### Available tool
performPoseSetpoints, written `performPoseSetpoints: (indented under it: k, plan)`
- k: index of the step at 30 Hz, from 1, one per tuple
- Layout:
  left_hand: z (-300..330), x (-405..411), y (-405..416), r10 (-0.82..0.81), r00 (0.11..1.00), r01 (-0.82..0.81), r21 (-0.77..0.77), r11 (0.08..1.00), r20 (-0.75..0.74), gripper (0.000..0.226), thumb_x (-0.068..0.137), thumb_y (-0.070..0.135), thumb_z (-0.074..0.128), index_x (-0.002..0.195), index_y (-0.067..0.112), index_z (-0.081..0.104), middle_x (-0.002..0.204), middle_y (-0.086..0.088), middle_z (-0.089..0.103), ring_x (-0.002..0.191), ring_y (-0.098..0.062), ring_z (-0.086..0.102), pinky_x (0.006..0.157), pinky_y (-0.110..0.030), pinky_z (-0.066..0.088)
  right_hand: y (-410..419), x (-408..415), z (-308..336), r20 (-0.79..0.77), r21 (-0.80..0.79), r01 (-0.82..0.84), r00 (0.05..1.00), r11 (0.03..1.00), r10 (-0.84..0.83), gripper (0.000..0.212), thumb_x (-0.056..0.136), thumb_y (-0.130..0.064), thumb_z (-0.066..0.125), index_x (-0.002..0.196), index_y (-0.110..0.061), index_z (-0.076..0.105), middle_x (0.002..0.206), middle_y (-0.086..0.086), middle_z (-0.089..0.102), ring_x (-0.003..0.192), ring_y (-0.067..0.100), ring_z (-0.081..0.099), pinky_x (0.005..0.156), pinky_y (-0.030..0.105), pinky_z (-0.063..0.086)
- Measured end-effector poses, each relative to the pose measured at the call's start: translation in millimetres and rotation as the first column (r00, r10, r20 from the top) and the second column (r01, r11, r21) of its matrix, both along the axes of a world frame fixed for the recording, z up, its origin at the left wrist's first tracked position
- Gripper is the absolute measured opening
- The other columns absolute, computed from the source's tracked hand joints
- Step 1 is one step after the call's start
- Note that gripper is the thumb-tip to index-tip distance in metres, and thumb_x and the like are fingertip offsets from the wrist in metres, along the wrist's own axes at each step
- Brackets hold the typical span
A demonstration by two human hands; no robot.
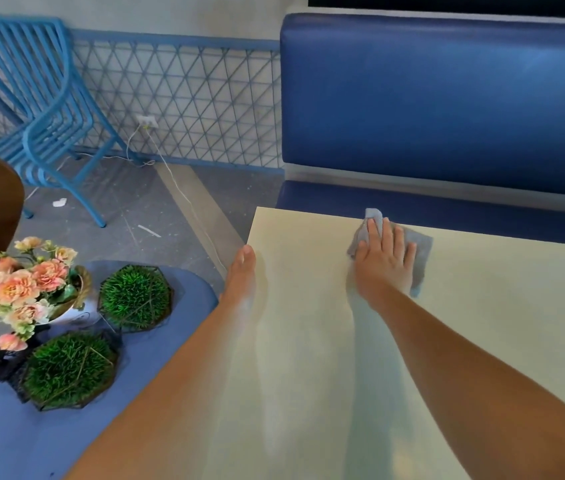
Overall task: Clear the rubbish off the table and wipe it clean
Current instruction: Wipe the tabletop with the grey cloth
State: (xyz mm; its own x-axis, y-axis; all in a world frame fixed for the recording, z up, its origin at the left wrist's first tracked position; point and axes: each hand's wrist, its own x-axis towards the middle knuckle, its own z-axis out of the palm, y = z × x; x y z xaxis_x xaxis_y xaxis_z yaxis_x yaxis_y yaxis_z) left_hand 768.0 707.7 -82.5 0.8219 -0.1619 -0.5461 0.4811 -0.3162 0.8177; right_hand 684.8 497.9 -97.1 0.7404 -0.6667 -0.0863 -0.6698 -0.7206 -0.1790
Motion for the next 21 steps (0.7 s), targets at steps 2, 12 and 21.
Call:
performPoseSetpoints:
  k: [2, 12, 21]
  plan:
    - [-1.0, -0.4, 2.5, 0.011, 1.0, -0.011, -0.041, 0.999, -0.004, 0.064, 0.098, 0.062, 0.028, 0.147, 0.023, 0.038, 0.152, 0.001, 0.038, 0.139, -0.023, 0.037, 0.117, -0.045, 0.026, 18.9, 16.7, 2.7, 0.021, 0.027, 0.023, 1.0, 0.999, -0.023, 0.055, 0.104, -0.041, 0.005, 0.155, -0.027, -0.004, 0.164, 0.0, -0.005, 0.15, 0.024, -0.007, 0.121, 0.047, -0.004]
    - [16.3, -6.9, -10.3, 0.135, 0.984, -0.147, -0.104, 0.984, -0.112, 0.051, 0.105, 0.042, 0.023, 0.139, 0.011, 0.044, 0.125, 0.002, 0.047, 0.126, -0.013, 0.044, 0.087, -0.012, 0.033, 100.1, 45.5, 1.7, 0.004, 0.059, -0.718, 0.695, 0.694, 0.719, 0.053, 0.105, -0.043, 0.009, 0.156, -0.032, -0.003, 0.163, -0.008, -0.008, 0.149, 0.016, -0.014, 0.12, 0.041, -0.012]
    - [-13.2, 3.2, -3.7, 0.233, 0.971, -0.233, 0.009, 0.973, -0.053, 0.089, 0.076, 0.083, 0.031, 0.141, 0.025, 0.047, 0.147, 0.001, 0.046, 0.138, -0.021, 0.04, 0.118, -0.045, 0.023, 71.4, 121.1, 19.6, -0.137, 0.143, -0.64, 0.743, 0.755, 0.655, 0.054, 0.106, -0.037, 0.01, 0.155, -0.028, -0.012, 0.163, -0.005, -0.015, 0.15, 0.021, -0.012, 0.12, 0.044, -0.006]
